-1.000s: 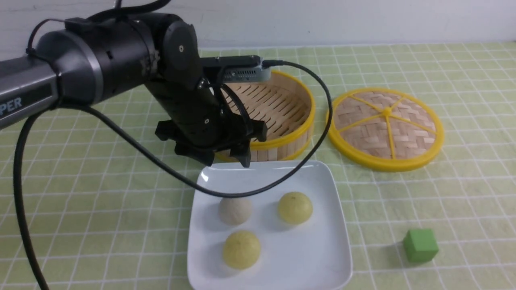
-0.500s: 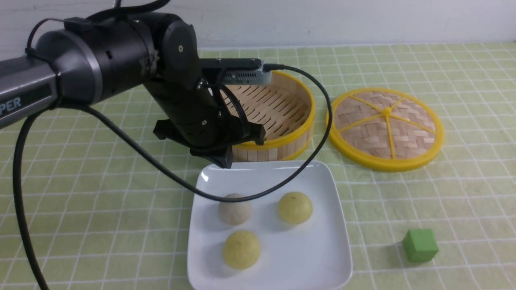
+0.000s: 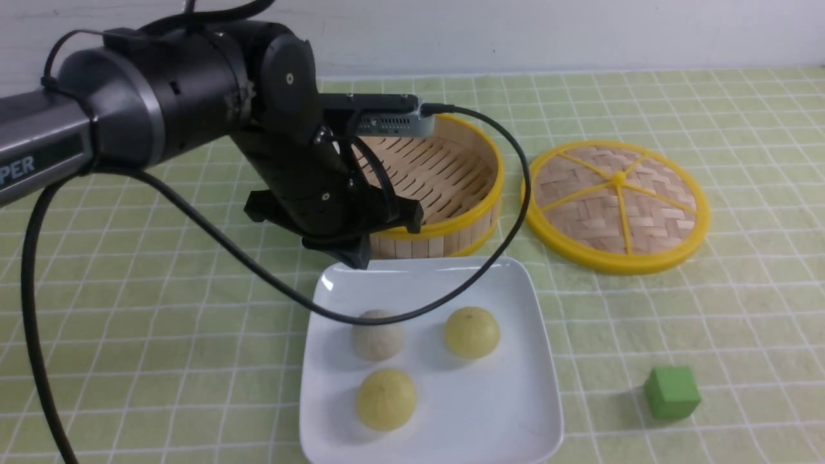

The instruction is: Put the steamed buns into the plate on the green tablecloth.

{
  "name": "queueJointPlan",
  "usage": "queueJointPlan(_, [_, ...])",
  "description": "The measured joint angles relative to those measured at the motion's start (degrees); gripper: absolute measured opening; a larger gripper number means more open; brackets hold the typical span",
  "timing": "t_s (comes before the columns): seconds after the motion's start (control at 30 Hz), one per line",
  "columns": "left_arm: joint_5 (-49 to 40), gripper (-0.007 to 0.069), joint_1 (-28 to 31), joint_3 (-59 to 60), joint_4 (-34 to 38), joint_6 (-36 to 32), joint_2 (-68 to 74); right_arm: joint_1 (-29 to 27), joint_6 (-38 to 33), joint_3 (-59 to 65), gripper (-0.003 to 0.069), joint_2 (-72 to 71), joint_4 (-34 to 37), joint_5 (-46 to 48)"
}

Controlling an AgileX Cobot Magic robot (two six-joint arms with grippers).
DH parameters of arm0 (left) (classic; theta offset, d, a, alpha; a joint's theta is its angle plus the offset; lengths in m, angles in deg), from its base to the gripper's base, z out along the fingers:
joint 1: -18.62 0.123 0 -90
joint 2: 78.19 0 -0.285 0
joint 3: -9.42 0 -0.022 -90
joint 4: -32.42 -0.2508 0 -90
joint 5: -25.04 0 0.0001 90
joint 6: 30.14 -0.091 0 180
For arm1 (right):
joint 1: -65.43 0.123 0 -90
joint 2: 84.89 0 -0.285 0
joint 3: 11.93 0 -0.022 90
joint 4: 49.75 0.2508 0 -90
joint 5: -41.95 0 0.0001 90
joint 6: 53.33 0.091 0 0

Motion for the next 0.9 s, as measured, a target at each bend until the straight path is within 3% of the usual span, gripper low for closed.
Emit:
queueJointPlan(0.4, [-1.0,0.0005,0.0,0.0,-4.3,0.0,0.0,-0.9,0.0,2.4,-0.0002,-2.0,-0.1,-2.1])
queueJointPlan(0.53, [-1.0,0.0009,0.0,0.0,-5.1,0.0,0.0,-5.4,0.0,7.8,0.0000,-3.9,-1.3,-5.9])
queueJointPlan(0.57, [-1.2,0.0010,0.0,0.0,-5.4,0.0,0.0,-8.6,0.0,11.4,0.0000,-5.2,-2.1,-6.5])
queueJointPlan(0.73, [-3.8,0.0011,0.0,0.0,-6.6,0.0,-2.0,-16.2,0.0,19.9,0.0001,-6.8,-3.0,-5.1])
queueJointPlan(0.9, [-7.0,0.0012,0.0,0.0,-9.1,0.0,-8.9,-19.7,0.0,21.5,0.0004,-6.8,-3.2,-4.9])
